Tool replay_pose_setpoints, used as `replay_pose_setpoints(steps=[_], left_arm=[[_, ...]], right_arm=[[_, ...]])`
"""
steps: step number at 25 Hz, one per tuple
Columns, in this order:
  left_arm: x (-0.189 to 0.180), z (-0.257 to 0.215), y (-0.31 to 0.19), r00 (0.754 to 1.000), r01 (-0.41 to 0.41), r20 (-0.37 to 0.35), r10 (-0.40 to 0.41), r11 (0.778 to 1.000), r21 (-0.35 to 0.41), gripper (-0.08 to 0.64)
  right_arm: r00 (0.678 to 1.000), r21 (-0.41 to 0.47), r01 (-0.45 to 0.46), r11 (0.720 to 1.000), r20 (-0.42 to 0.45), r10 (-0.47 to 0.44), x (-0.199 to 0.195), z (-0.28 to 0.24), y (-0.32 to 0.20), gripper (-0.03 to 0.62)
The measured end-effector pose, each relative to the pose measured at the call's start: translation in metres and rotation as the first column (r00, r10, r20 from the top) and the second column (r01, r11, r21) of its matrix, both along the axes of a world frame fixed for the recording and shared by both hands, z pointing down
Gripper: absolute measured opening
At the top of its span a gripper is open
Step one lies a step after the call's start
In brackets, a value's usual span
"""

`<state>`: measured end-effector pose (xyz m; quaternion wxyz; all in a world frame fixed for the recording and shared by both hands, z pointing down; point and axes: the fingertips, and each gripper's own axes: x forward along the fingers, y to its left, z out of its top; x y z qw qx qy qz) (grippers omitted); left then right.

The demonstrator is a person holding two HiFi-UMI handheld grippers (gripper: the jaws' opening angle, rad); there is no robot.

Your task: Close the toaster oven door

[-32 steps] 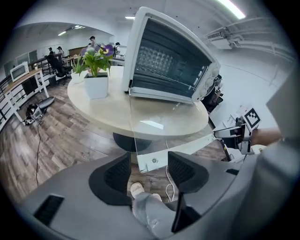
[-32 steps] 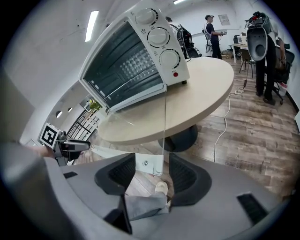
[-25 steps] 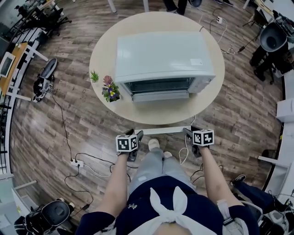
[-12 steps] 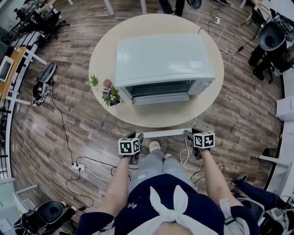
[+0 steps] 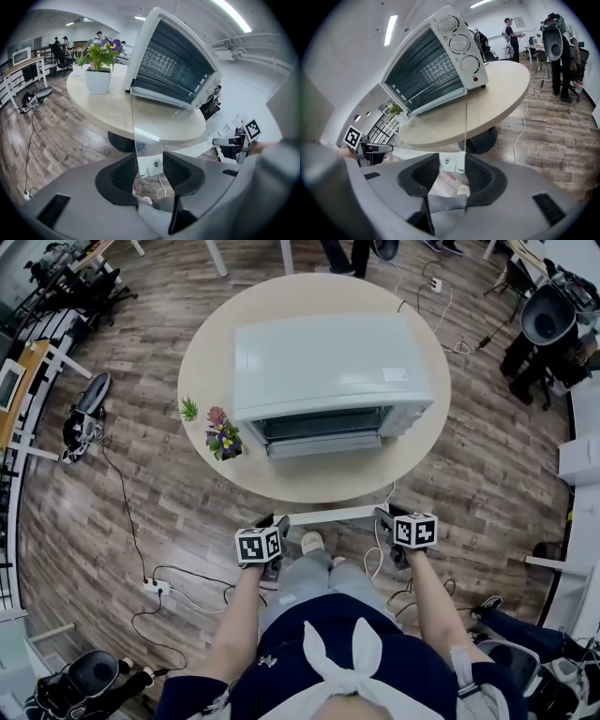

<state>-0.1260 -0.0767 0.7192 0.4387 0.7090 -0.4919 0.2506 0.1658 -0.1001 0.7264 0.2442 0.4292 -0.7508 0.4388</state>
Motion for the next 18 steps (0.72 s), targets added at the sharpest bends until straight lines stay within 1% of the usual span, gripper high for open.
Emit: replay_pose_setpoints(steps=[6, 18], left_arm=[[-0.001, -0.006, -0.001, 1.0, 0.009, -0.015, -0.009, 1.0, 0.019, 0.184], [-0.002, -0.021, -0.001, 0.999, 0.036, -0.04, -0.034, 0.998, 0.05, 0.184]], right_arm=[[0.999, 0.012, -0.028, 1.0, 0.036, 0.027, -0.002, -0.004, 0.002, 0.172], [0.996, 0.078, -0.08, 0.994, 0.054, 0.076, -0.002, -0.022, 0.003, 0.164]])
